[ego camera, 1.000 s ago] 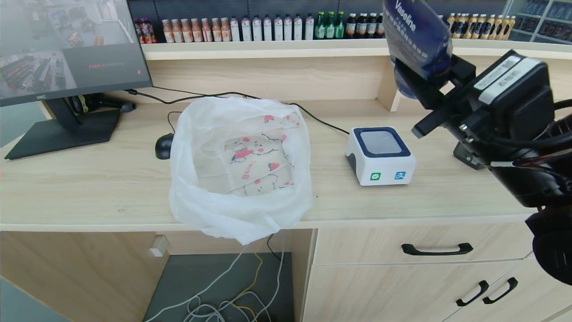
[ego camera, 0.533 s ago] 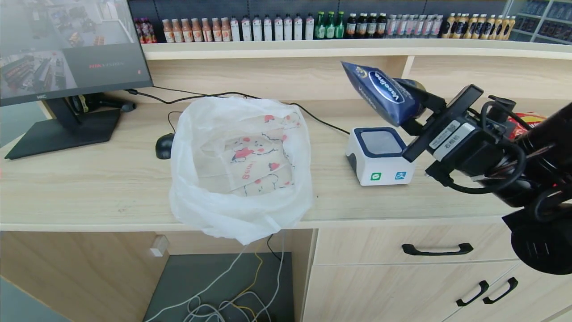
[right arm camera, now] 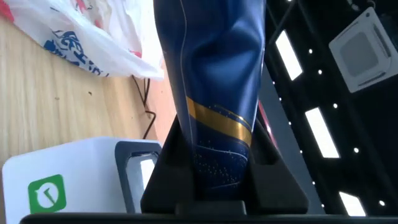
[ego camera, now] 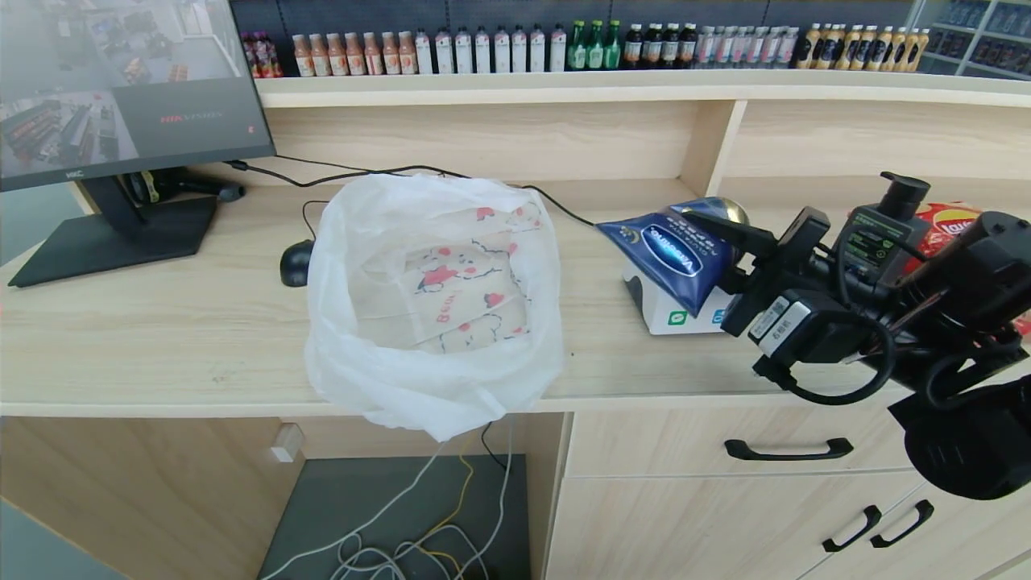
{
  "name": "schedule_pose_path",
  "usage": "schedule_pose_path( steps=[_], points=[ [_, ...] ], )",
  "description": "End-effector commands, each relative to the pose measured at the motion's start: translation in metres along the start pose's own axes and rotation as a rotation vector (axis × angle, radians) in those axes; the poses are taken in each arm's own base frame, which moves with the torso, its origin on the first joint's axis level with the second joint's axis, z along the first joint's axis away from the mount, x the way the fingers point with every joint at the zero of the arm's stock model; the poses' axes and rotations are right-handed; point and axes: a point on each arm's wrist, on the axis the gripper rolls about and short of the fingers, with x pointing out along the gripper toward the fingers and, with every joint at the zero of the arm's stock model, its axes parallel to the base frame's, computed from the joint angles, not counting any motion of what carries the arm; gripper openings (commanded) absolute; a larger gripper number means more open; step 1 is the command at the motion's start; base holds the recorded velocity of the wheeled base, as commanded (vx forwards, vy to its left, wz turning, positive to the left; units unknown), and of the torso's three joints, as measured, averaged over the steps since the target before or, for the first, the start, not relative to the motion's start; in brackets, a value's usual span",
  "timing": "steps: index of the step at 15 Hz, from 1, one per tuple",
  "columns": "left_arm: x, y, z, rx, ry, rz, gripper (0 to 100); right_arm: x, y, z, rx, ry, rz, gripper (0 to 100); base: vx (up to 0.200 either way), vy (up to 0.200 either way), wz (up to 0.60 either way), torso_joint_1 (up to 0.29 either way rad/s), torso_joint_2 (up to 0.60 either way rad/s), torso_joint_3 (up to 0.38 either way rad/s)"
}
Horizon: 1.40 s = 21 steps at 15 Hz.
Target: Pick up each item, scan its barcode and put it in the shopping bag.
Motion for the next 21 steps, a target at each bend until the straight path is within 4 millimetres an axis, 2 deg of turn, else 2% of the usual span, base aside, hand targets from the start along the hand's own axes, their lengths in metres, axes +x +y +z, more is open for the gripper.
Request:
schedule_pose_path(
  steps=[1,21],
  points=[
    [0.0000,0.0000,0.0001,0.000,-0.001,0.000,100,0.0000,0.0050,-0.0033,0.005,0.005,0.012,0,0.000,0.000,0.00,0.000,0.00,0.000],
    [0.0000,0.0000,0.0001,0.000,-0.001,0.000,100,-0.0010,0.0085,-0.0035,0.014,0.007,0.023,0,0.000,0.000,0.00,0.000,0.00,0.000]
  ],
)
